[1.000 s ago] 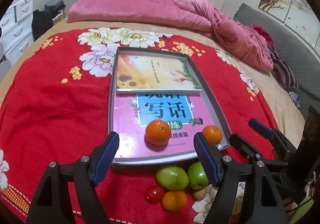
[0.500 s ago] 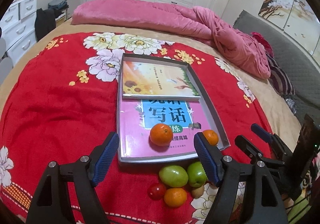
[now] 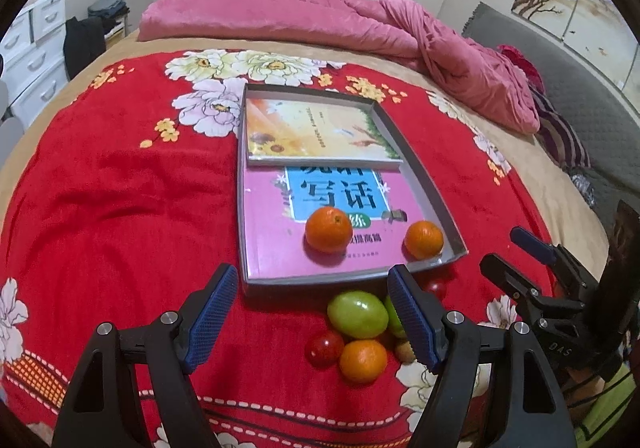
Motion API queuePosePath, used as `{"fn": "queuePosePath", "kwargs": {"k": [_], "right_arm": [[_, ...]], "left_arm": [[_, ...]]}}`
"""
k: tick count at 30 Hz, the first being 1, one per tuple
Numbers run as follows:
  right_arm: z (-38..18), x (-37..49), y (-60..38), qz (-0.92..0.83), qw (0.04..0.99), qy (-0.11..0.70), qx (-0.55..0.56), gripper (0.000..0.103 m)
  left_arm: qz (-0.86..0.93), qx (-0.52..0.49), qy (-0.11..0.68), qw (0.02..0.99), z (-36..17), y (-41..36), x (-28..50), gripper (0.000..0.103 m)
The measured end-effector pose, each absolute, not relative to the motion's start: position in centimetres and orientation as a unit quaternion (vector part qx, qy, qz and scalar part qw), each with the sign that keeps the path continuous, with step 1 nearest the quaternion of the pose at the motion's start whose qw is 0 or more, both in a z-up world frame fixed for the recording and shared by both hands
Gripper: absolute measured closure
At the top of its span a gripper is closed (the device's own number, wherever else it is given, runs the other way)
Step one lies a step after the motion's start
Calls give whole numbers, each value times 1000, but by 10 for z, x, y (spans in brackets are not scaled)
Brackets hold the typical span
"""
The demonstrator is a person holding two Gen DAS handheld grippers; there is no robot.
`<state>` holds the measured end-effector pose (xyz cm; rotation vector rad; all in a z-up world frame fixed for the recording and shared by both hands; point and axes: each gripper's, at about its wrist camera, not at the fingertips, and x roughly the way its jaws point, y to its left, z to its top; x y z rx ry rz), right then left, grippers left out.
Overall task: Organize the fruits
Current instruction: 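Pull both open tools back from the tray toward the remaining fruit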
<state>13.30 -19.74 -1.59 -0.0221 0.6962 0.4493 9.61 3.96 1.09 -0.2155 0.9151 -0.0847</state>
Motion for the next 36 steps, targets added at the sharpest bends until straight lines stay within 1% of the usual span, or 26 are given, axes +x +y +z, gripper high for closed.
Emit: {"fn": "queuePosePath", "kwargs": {"k": [15, 36], "right_arm": [[-32, 113, -189, 223, 900, 372, -38, 17], [-45, 101, -190, 208, 886, 412, -42, 17]], "left_arm": [[-55, -89, 460, 882, 1, 28, 79, 24], [-67, -72, 504, 858, -22, 6, 68, 24]]}}
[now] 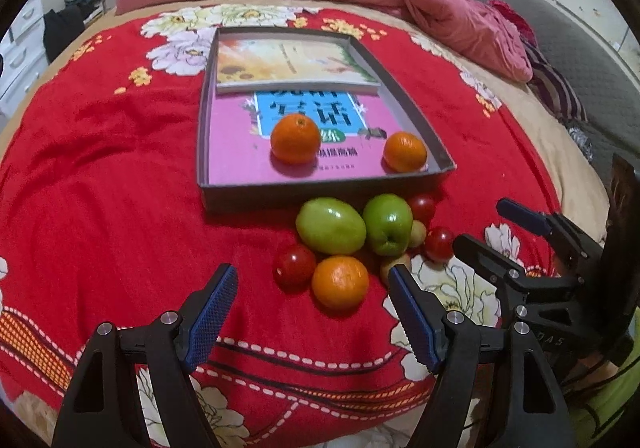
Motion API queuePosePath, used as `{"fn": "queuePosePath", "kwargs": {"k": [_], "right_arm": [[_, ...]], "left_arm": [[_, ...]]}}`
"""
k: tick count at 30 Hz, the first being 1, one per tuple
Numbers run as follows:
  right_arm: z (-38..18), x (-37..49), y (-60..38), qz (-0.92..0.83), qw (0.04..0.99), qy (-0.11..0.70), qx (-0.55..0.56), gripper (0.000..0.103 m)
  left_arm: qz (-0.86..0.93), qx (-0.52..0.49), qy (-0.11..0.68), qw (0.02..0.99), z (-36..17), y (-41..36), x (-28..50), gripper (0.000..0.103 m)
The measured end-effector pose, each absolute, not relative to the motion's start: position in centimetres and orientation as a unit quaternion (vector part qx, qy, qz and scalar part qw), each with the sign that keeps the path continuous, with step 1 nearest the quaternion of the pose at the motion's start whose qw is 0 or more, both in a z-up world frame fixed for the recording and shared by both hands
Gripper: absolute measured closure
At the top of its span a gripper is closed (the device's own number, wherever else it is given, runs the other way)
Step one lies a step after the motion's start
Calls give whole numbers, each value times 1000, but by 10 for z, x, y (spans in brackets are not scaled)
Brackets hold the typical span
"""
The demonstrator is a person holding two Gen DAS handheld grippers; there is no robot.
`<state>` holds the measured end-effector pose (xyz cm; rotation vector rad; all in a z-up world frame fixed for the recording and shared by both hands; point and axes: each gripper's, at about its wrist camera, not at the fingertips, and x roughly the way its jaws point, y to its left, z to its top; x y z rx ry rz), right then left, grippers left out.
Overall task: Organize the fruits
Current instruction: 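Pull both open tools back from the tray toward the remaining fruit, then grasp a red cherry tomato with the right gripper while the left grasps an orange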
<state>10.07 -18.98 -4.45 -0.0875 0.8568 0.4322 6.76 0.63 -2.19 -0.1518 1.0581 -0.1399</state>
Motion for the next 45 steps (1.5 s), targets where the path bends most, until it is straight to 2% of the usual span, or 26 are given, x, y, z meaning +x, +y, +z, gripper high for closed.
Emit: {"fn": "queuePosePath", "kwargs": {"k": [16, 19, 21, 25, 28, 32, 39, 41, 45], "right_arm": [[-59, 96, -186, 200, 872, 443, -62, 17], [-62, 96, -185, 198, 869, 447, -68, 17], [-64, 97, -184, 199, 868, 449, -69, 21], [-71, 98, -183, 202, 864, 455, -74, 36], [-76, 102, -184, 204, 859, 464, -66, 46], [-78, 105, -181, 213, 858, 463, -66, 56], [-83, 107, -173, 226, 852, 466, -69, 61], [-84, 107, -171, 230, 851, 467, -70, 67], [-85, 108, -169, 234, 849, 468, -73, 71]], "left_arm": [[-74, -87, 540, 834, -49, -8, 62, 24], [-74, -90, 537, 835, -52, -8, 64, 29], [-75, -91, 539, 834, -55, -9, 66, 38], [-80, -98, 542, 831, -59, -11, 69, 41], [-83, -101, 542, 830, -61, -12, 71, 48], [-82, -106, 545, 828, -63, -12, 74, 51], [-79, -112, 544, 827, -65, -11, 81, 54], [-80, -114, 545, 827, -65, -12, 83, 58], [-76, -115, 547, 825, -67, -13, 87, 59]]}}
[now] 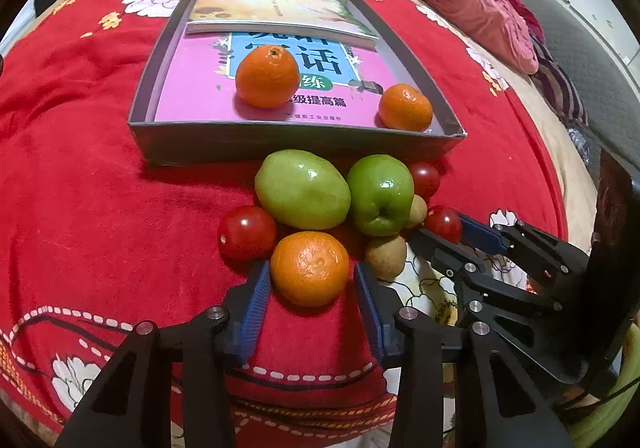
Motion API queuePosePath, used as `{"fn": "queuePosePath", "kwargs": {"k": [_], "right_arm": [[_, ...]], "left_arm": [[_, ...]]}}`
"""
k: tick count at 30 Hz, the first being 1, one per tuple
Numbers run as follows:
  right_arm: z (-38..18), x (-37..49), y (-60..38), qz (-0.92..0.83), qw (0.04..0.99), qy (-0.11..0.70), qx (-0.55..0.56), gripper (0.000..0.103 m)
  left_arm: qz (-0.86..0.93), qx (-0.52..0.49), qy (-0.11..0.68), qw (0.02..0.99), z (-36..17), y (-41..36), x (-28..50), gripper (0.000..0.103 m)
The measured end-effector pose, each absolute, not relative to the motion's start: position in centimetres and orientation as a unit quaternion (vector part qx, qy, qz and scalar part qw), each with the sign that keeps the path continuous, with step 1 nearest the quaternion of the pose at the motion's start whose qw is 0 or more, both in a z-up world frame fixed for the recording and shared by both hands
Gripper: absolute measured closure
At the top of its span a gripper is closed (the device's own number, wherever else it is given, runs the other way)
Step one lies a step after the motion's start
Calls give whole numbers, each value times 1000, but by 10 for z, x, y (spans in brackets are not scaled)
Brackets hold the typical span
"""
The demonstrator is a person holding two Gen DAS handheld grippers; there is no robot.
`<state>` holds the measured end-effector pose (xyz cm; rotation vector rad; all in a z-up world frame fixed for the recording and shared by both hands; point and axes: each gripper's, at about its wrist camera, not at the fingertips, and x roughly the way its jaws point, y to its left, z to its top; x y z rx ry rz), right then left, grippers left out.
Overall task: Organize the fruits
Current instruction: 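Grasp a red cherry tomato with the right gripper while the left grasps an orange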
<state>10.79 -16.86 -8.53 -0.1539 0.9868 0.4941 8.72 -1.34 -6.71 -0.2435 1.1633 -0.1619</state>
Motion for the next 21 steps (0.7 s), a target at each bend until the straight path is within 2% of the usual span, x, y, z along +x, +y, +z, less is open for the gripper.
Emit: {"fn": "queuePosePath", "kwargs": {"k": [2, 21], "right_arm": [[-85, 109, -170, 236, 848, 470, -63, 72], [-74, 110, -191, 229, 856, 462, -20, 72]], "left_arm": [[-75, -115, 548, 825, -68, -13, 90, 62], [-88, -124, 539, 829, -54, -5, 76, 63]]}}
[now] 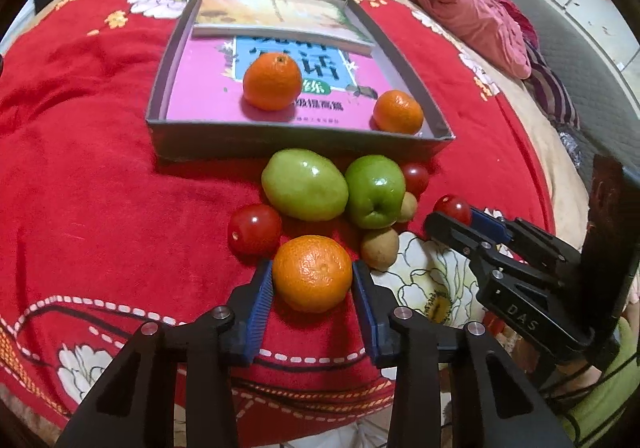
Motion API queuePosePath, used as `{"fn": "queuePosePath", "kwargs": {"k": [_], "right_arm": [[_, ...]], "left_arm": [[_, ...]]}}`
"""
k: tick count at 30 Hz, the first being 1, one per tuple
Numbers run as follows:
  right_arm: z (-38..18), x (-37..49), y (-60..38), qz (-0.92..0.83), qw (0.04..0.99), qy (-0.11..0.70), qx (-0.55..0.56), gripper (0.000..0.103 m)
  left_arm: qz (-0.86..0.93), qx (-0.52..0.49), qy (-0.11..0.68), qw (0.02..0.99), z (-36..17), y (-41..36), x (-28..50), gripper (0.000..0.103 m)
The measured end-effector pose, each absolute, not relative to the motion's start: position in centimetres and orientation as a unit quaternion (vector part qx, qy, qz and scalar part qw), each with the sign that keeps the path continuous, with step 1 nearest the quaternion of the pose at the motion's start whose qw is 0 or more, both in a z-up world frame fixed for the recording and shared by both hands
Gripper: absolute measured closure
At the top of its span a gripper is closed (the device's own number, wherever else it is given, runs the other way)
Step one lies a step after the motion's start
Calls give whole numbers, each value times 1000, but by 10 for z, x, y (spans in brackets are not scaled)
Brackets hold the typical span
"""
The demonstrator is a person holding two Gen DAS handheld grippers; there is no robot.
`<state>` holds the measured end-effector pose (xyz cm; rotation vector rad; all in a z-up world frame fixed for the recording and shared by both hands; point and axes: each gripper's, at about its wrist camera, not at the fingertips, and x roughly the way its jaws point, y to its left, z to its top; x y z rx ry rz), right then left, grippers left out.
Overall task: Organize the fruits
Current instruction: 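Grasp a red cherry tomato with the right gripper while the left grasps an orange, then lift the tomato and orange and carry both over the grey tray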
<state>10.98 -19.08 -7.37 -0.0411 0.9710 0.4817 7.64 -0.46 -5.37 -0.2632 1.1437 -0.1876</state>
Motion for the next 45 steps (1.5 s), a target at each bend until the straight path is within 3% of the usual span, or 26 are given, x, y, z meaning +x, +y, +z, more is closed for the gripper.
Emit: {"fn": "queuePosePath", "kwargs": {"k": [45], "right_arm": [[-17, 115, -195, 247, 904, 348, 4, 72]], "left_arm": [[-34, -131, 453, 881, 13, 38, 94, 63]]}}
